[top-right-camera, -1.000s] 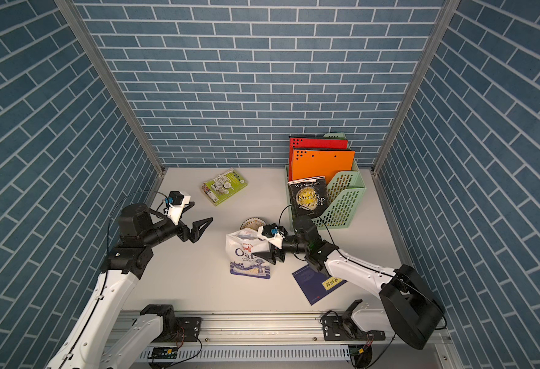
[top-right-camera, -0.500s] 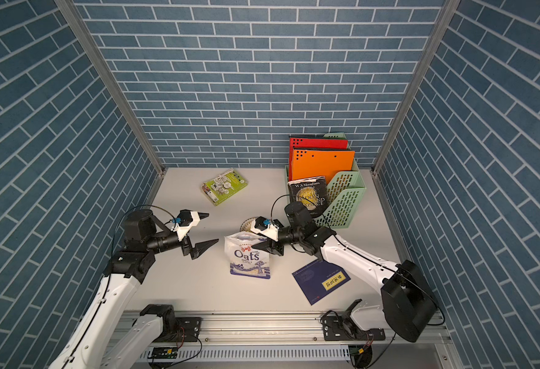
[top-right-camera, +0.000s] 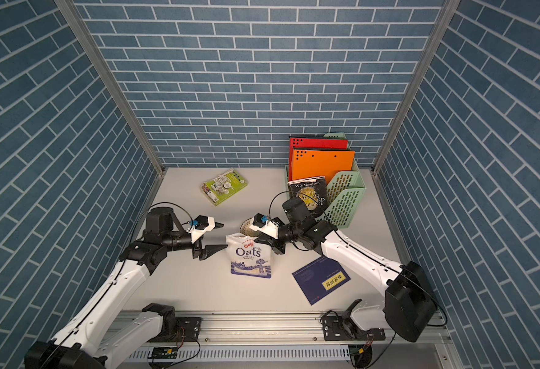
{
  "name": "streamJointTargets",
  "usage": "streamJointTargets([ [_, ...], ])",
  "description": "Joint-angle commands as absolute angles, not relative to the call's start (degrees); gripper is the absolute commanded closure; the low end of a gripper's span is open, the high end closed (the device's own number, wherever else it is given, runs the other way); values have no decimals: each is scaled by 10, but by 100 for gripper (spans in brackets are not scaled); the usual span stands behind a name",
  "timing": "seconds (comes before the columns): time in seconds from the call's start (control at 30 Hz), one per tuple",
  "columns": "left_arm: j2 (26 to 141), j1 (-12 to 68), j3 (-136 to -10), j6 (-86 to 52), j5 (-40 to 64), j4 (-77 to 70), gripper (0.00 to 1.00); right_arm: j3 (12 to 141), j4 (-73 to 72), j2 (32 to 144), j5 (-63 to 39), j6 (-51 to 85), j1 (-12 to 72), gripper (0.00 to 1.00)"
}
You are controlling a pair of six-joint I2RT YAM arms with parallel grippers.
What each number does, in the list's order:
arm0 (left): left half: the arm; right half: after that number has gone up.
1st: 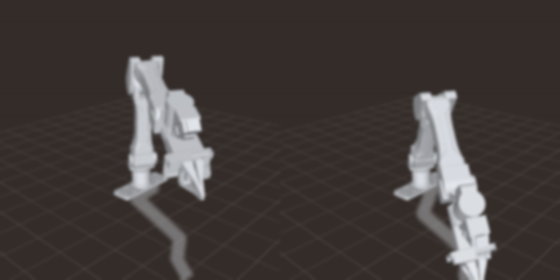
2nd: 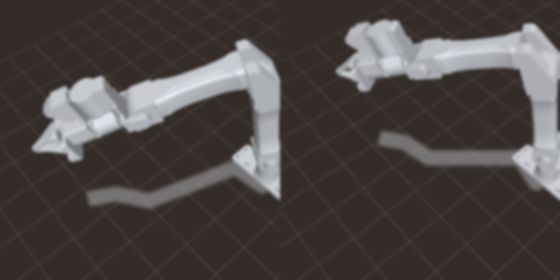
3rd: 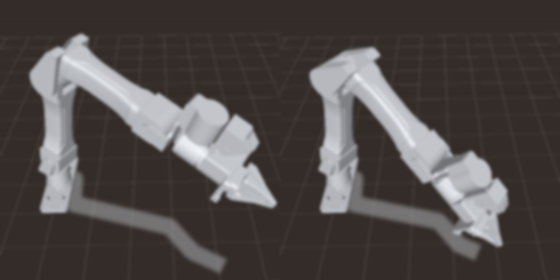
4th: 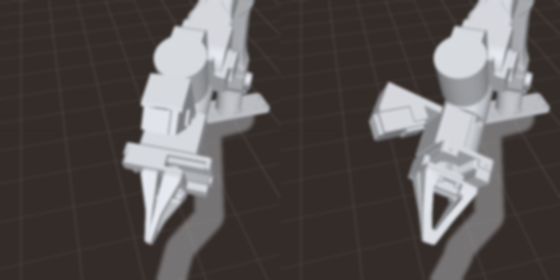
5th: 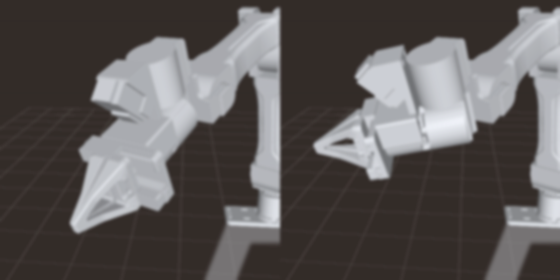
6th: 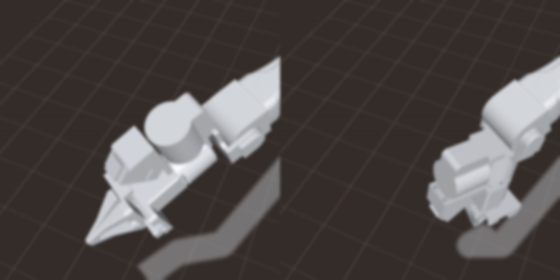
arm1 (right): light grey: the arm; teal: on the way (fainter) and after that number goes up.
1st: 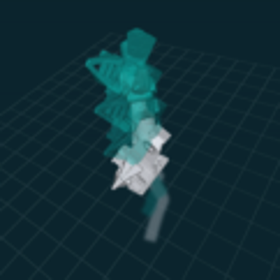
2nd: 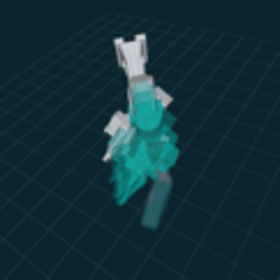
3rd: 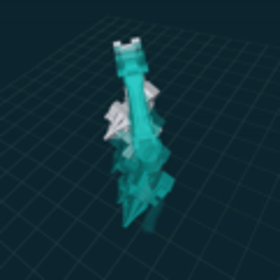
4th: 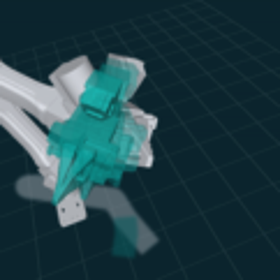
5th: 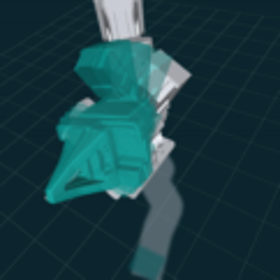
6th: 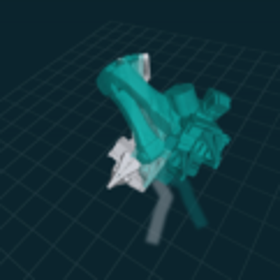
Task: Pour the oats into the breakfast bowl
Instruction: Close the oats bag at the center of the board.
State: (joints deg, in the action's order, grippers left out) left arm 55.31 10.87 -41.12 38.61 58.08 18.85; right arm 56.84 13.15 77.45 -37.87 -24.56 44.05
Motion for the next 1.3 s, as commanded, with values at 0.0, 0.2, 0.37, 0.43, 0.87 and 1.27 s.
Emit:
streamJointTargets([
  [0.0, 571, 119, -429, 410, 567, 208, 27, 595, 164, 764, -356, -273, 447, 100],
  [0.2, 596, 138, -428, 407, 564, 180, 36, 600, 165, 766, -352, -276, 453, 100],
  [0.37, 612, 149, -433, 404, 572, 176, 49, 601, 166, 767, -346, -276, 453, 100],
  [0.43, 617, 149, -434, 404, 573, 176, 59, 601, 165, 766, -343, -276, 454, 100],
  [0.87, 608, 149, -426, 398, 560, 189, 99, 599, 221, 741, -290, -305, 439, 100],
  [1.27, 542, 149, -354, 311, 553, 92, 100, 551, 146, 699, -330, -267, 421, 99],
])
